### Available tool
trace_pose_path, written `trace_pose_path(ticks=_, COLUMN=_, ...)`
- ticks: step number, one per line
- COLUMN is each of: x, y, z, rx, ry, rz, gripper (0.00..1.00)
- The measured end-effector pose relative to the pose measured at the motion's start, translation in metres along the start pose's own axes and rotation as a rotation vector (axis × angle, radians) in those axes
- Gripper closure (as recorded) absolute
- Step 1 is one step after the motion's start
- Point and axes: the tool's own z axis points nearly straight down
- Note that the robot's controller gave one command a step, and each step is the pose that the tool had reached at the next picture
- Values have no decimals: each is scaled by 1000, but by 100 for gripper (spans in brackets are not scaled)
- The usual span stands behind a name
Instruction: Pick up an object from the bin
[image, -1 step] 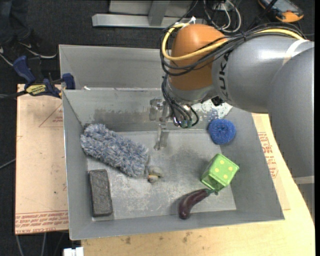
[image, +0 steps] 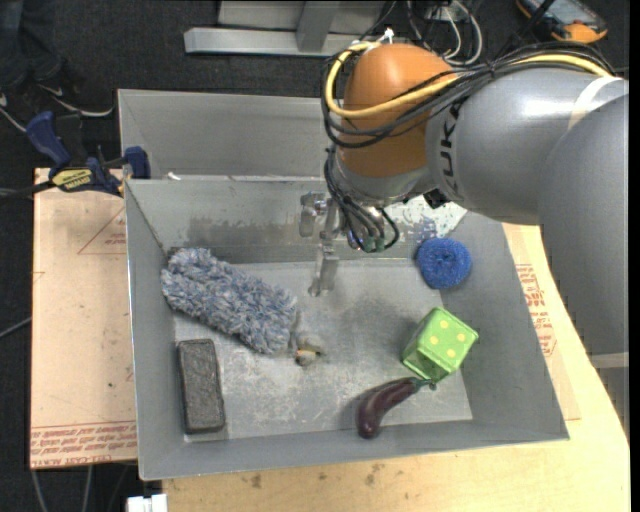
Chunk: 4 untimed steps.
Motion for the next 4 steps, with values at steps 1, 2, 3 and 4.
trace_pose_path(ticks=1, x=0, y=24, z=20, rx=3, ry=-9, rz=-64, gripper=0)
trace_pose_path(ticks=2, x=15, y=54, z=51, rx=-2, ry=3, rz=-84, gripper=0)
trace_pose_path(ticks=3, x=28, y=52, z=64, rx=0, ry=1, rz=202, gripper=0)
trace_pose_path(ticks=4, x=40, y=74, z=103, rx=1, ry=2, rz=-52, gripper=100)
